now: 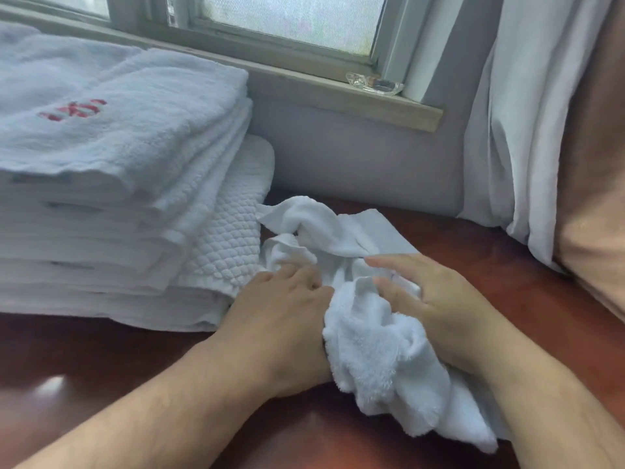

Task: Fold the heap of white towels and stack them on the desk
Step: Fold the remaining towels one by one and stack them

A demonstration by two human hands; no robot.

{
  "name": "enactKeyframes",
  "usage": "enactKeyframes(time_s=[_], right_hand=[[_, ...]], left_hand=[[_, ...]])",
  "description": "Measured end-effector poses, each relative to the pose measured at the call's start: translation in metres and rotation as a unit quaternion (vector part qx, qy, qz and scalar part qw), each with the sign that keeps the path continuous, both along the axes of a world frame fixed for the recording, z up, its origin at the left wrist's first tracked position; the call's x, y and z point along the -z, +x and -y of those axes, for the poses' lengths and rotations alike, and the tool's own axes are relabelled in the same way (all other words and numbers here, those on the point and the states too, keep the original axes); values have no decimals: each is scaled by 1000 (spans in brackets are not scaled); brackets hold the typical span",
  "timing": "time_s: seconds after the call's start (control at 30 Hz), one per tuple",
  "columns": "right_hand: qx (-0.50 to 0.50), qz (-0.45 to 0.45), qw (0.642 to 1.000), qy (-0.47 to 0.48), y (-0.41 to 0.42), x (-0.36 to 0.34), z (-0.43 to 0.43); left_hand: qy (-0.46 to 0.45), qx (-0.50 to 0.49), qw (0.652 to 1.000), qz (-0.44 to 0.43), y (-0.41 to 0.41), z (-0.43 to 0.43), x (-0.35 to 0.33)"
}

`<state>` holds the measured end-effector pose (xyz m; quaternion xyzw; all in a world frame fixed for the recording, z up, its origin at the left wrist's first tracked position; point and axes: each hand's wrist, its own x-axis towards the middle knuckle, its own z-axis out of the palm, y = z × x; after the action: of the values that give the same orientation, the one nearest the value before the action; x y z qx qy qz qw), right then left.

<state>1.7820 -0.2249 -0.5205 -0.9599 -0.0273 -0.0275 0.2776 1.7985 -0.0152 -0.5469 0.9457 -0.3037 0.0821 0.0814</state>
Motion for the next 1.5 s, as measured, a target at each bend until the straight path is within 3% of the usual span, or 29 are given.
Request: enactKeyframes(time_s=[0.1,0.2,0.3,0.37,0.4,0.5,0.6,0.67,0.77,0.9,1.0,1.07,1.1,1.2,1.33,1.43,1.5], right_hand=[[27,-66,991,116,1,-3,3],[120,-84,989,37,7,-8,14],[198,-107,972,-74,18,-5,24],[177,-115,967,-141,21,3,25],[163,-111,972,-129,24,10,26],[137,-174,963,-156,27,29,23],[139,-162,962,-168,32,34,22],[168,-164,956,-174,32,34,21],[275,-190,925,-180,30,32,22],[363,-210,894,-158,27,26,23],[320,-126,931,-124,26,23,28],[202,-59,973,-93,27,23,30],[152,-66,982,-94,29,24,28],[115,-141,973,-141,35,30,30],[150,-142,964,-169,43,40,42],[165,-145,958,-186,47,45,43],[167,-138,958,-190,49,47,44]], left_hand=[[13,-14,999,-29,-7,-1,-10],[45,-7,984,-174,-11,-8,-30],[39,5,930,-366,-6,-25,-61],[25,12,900,-435,-5,-38,-75],[9,2,892,-452,-5,-42,-78],[-66,-70,908,-408,1,-36,-67],[-68,-84,976,-190,5,-15,-42],[1,-52,993,-104,3,-8,-26],[116,-104,980,-121,3,-7,-14],[111,-162,975,-100,-5,0,-14],[143,-104,981,-80,-4,0,-9],[139,-64,982,-109,1,-1,-3],[130,-54,982,-129,3,-1,-1],[71,-39,988,-134,10,-1,9],[-96,-29,994,-34,14,2,15],[-331,-18,939,-97,11,6,1],[-373,15,908,-188,2,10,-12]])
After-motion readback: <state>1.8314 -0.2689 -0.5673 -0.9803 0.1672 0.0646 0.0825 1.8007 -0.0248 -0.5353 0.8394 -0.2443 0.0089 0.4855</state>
